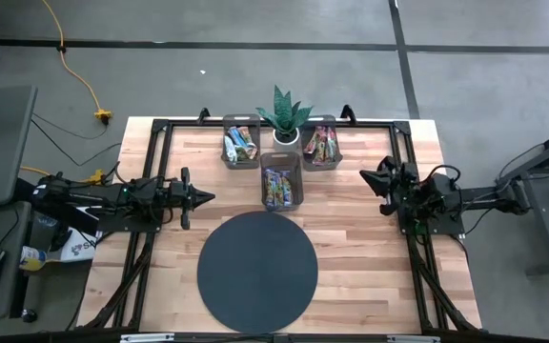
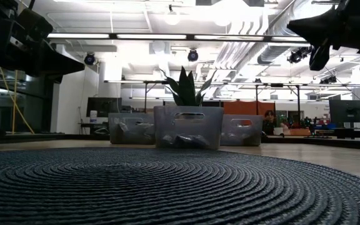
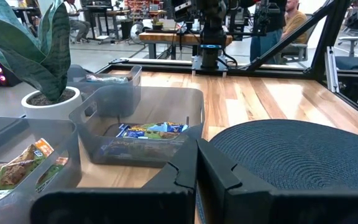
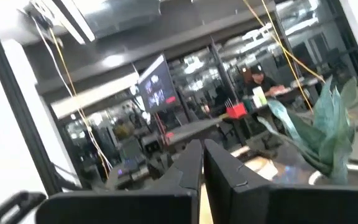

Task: Pick and place Granola Bars by type
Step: Return to Home Position

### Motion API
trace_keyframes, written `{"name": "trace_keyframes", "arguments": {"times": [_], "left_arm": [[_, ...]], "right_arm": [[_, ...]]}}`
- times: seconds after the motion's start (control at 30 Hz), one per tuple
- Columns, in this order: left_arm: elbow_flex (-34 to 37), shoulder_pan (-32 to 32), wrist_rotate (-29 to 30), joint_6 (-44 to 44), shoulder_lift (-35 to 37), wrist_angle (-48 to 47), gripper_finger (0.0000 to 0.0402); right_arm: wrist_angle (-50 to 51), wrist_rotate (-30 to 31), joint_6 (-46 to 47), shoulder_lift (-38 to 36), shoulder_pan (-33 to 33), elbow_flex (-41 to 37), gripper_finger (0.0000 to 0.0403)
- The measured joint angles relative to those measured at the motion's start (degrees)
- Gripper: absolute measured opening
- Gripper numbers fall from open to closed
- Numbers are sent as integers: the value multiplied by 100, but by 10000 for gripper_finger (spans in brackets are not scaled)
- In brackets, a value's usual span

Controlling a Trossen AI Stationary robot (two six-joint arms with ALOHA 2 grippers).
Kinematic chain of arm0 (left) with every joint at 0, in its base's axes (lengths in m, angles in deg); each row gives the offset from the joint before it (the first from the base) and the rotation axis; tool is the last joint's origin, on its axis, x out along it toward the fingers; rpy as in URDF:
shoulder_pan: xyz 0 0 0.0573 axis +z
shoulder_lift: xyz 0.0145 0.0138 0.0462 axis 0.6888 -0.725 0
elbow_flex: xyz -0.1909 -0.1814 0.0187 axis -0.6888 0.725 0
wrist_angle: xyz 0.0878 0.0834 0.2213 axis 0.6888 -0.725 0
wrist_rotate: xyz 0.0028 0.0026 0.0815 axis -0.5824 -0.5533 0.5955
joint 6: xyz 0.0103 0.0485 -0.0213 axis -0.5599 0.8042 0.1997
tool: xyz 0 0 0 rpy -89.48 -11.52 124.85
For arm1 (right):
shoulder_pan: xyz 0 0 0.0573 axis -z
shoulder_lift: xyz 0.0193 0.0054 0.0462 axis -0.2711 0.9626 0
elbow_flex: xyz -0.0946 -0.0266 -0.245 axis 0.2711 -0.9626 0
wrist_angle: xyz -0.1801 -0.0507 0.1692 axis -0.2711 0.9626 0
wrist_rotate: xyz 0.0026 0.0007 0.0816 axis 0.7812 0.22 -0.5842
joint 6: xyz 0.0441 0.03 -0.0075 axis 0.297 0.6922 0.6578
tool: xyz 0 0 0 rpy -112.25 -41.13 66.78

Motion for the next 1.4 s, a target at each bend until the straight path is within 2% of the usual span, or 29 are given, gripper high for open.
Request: {"name": "trace_keyframes", "arguments": {"times": [0.33,0.57,0.87,1.07,1.4], "left_arm": [[1,-1,0,1,0,-2,1],[0,-1,0,1,0,-1,1],[0,-2,0,1,0,0,1],[0,1,0,0,-1,1,1],[0,1,0,0,0,0,1]], "right_arm": [[593,95,93,1,0,0,0],[1460,234,379,1,0,0,0],[2063,-96,-387,3,0,0,0],[2442,-303,-222,3,1,0,0],[2602,-307,-404,12,11,9,0]]}}
